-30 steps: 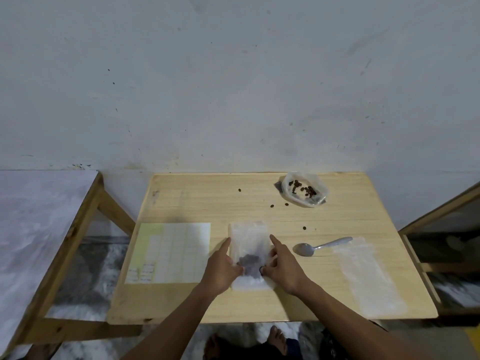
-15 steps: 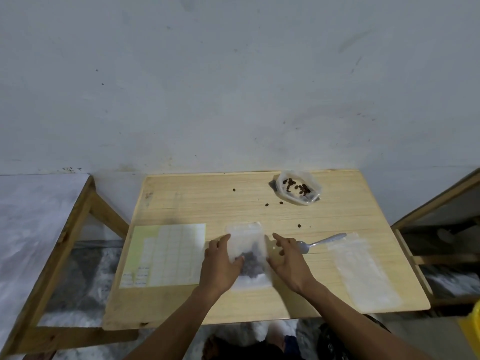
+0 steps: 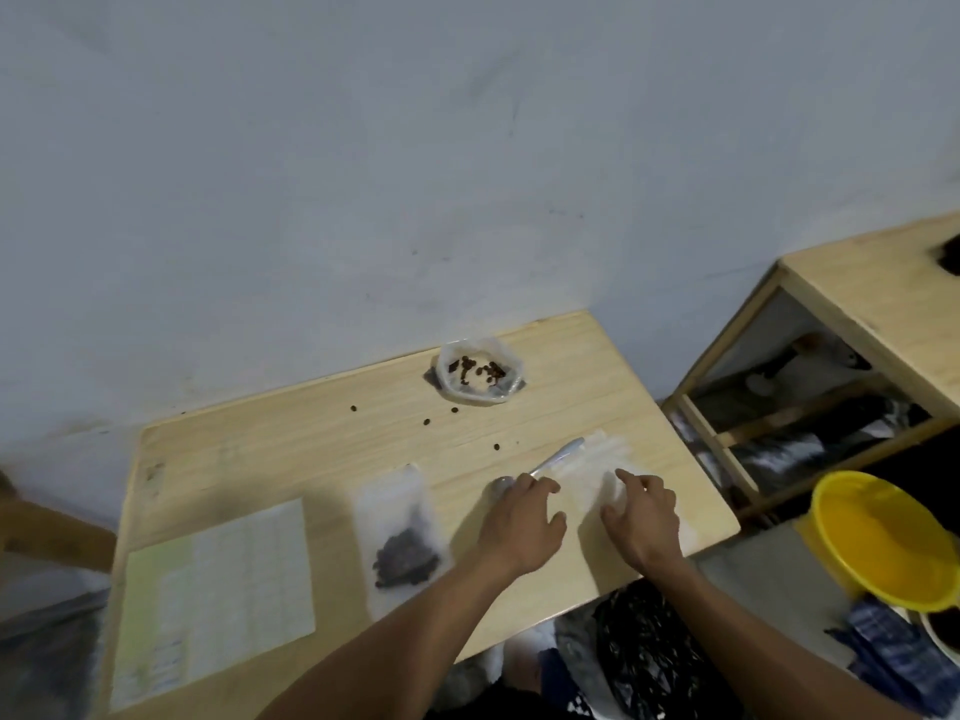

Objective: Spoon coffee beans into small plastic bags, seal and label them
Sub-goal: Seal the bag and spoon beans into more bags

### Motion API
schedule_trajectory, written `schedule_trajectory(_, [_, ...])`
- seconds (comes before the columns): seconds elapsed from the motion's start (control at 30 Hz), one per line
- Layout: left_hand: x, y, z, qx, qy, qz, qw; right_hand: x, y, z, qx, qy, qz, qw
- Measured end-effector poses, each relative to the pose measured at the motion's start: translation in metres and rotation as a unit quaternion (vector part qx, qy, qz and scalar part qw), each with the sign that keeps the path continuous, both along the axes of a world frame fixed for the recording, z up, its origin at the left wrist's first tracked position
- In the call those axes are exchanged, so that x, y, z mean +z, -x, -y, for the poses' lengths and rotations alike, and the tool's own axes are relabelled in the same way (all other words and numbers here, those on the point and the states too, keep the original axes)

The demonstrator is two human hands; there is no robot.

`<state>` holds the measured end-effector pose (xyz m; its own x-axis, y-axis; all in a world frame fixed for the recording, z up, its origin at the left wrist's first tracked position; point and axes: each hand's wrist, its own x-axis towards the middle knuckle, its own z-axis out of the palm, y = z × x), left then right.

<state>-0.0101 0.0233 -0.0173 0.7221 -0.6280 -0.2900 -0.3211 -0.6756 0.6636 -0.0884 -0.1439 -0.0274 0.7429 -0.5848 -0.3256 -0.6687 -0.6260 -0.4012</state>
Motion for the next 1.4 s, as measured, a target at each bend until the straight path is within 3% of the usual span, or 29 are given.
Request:
schedule_trajectory(0.23, [-0.012, 0.015, 0.038, -0.155, -0.146, 0.03, 0.976, -0.009, 0.012, 0.015, -0.078, 0.029, -0.047, 0.995])
schedule_trajectory(0.53, [-0.008, 0.015, 0.04, -0.167, -0.163, 0.022, 0.972, -0.006, 0.007, 0.026, -0.117, 0.079, 0.003, 0.99])
schedule_trajectory(0.6, [-0.007, 0.011, 0.04, -0.164, -0.158, 0.008, 0.974, 0.0, 0.003, 0.034, -0.106, 0.045, 0.01, 0.993])
schedule_trajectory(0.73, [-0.006, 0.001, 0.039, -0.103, -0.101, -0.056, 0.988, 0.014, -0.008, 0.044, -0.056, -0.109, 0.045, 0.991])
schedule_trajectory(0.83, [0.007, -0.007, 0.038, 0.012, 0.025, -0.166, 0.986, 0.031, -0.016, 0.038, -0.062, -0.092, 0.119, 0.987])
schedule_trajectory(0.93, [0.024, -0.021, 0.035, 0.107, 0.11, -0.177, 0.972, 0.046, -0.027, 0.022, -0.05, -0.059, 0.212, 0.974])
schedule_trajectory(1.03, [0.051, -0.036, 0.03, 0.218, 0.24, -0.244, 0.914, 0.059, -0.04, -0.002, 0.005, -0.049, 0.302, 0.952])
schedule_trajectory(1.17, [0.092, -0.062, 0.009, 0.34, 0.402, -0.395, 0.753, 0.061, -0.055, -0.028, 0.152, -0.067, 0.397, 0.903])
schedule_trajectory(1.23, [0.105, -0.072, -0.009, 0.358, 0.442, -0.429, 0.702, 0.06, -0.062, -0.04, 0.201, -0.07, 0.415, 0.885])
schedule_trajectory(1.27, [0.111, -0.076, -0.019, 0.356, 0.451, -0.435, 0.693, 0.061, -0.065, -0.045, 0.218, -0.074, 0.418, 0.879])
schedule_trajectory(1.4, [0.121, -0.078, -0.055, 0.338, 0.449, -0.414, 0.716, 0.073, -0.076, -0.066, 0.288, -0.118, 0.412, 0.856])
